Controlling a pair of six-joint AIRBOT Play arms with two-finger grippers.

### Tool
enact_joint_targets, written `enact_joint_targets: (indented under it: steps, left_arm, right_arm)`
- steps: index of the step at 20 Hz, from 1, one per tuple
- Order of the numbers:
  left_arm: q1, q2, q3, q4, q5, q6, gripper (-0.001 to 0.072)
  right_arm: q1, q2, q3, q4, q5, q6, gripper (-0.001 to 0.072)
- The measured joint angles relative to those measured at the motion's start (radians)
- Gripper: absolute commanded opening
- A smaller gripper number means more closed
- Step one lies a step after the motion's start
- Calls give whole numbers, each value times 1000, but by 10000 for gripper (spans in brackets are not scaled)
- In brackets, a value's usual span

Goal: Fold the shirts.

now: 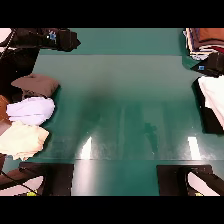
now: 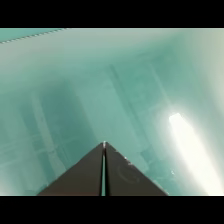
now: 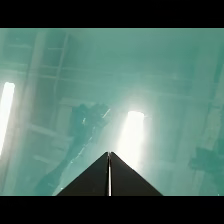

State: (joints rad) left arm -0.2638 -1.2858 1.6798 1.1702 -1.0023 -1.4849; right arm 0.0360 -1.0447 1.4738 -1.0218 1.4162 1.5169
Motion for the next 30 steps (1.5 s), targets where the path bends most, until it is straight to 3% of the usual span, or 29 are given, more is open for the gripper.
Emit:
enact_joint_targets:
  steps: [14,15,16,17,21,23,26,30]
  left_arm:
    - [0,0,0,-8,2,-2,27]
    - [0,0,0,-5,6,3,214]
    - [0,0,0,17,7,14,555]
    - [0,0,0,68,3,21,621]
    - [26,-12,-29,466,-48,-73,621]
    - [76,-18,-93,589,-54,-136,621]
    - [167,-22,-256,670,-7,-198,620]
    - [275,-47,-484,669,124,-232,620]
  right_arm:
    - [4,0,0,1,-2,0,18]
    - [4,0,0,1,-2,0,18]
    - [4,0,0,1,-2,0,17]
    - [4,0,0,1,-2,0,18]
    - [4,0,0,1,-1,0,18]
    - [4,0,0,1,-1,0,18]
    - [4,0,0,0,-2,0,18]
    - [4,-13,0,1,-3,0,18]
